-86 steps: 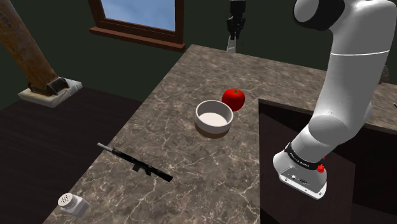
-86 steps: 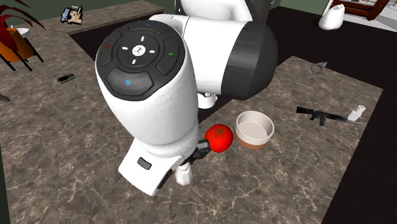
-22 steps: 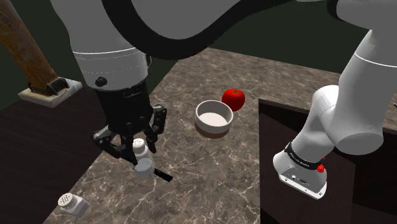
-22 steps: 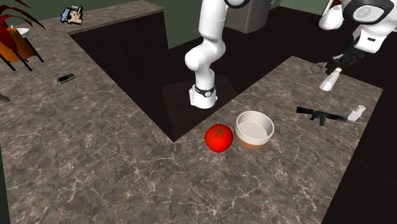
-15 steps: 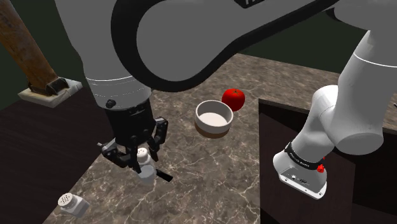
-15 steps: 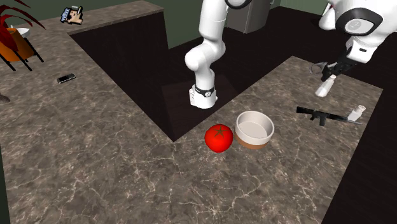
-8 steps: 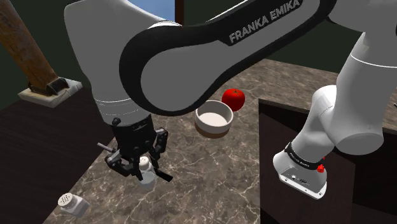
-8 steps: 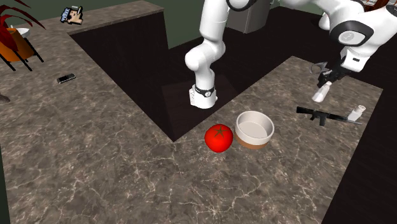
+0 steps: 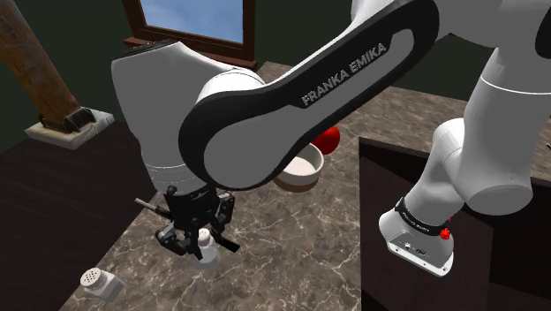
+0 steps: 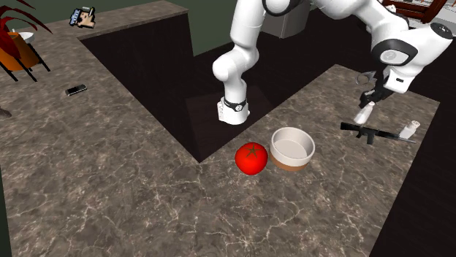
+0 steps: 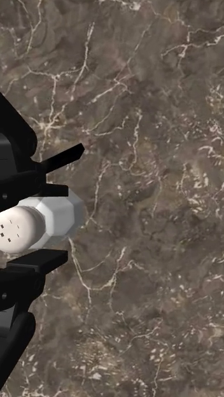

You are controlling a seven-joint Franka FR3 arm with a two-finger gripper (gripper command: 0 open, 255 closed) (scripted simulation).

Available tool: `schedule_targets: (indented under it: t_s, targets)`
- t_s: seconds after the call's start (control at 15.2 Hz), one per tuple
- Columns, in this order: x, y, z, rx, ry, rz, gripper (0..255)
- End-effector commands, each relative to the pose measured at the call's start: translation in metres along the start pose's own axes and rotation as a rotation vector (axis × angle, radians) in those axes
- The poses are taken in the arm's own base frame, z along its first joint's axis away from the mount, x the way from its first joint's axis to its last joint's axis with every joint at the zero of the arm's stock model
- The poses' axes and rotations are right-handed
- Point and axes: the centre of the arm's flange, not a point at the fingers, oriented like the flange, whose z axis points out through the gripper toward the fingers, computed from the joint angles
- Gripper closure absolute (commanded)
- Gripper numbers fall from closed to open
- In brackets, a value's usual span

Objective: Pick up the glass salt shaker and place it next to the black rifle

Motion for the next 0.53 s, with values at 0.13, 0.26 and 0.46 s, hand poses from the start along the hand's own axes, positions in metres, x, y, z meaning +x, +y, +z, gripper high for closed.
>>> schedule_targets:
  t_s: [0.13, 0.26, 0.46]
  targets:
    - [0.004, 0.001, 0.02, 0.0, 0.0, 0.0, 255]
    - [0.007, 0.002, 0.03, 0.0, 0.0, 0.0, 255]
    - [0.01, 0.003, 0.044, 0.0, 0.0, 0.0, 255]
